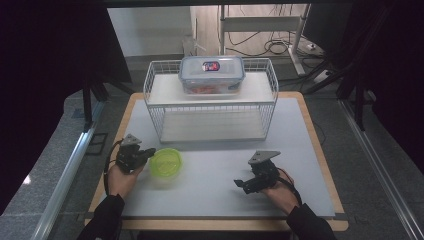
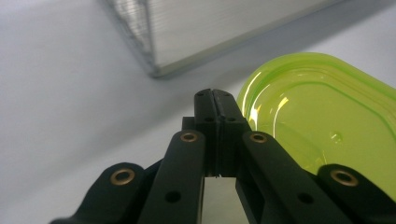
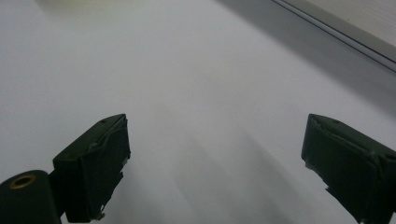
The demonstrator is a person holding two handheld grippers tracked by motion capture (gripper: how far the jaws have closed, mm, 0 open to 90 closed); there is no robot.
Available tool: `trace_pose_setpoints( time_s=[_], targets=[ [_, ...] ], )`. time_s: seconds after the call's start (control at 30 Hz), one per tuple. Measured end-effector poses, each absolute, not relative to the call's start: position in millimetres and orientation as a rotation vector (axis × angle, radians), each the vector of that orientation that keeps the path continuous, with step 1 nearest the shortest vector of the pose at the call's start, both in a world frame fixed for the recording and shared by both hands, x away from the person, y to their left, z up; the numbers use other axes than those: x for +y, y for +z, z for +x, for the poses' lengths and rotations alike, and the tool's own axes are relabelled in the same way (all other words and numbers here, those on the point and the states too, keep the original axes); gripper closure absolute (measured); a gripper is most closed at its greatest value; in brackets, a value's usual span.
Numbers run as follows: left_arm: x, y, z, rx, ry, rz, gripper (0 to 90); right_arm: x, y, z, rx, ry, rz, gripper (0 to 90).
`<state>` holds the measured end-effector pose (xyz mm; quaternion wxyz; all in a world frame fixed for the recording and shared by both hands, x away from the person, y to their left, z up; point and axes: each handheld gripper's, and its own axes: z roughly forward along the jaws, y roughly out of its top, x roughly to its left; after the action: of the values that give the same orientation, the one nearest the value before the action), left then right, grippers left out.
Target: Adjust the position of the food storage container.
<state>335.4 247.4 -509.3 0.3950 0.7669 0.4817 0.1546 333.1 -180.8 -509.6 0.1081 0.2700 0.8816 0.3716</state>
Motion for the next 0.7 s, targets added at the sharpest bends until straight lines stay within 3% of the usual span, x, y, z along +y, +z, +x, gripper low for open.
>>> trace_pose_setpoints(
  time_s=[0.7],
  targets=[
    [246, -509, 315, 1.211, 0.389, 1.958, 89.5, -182, -509, 333, 2.593, 1.078, 0.797, 8.2]
  ],
)
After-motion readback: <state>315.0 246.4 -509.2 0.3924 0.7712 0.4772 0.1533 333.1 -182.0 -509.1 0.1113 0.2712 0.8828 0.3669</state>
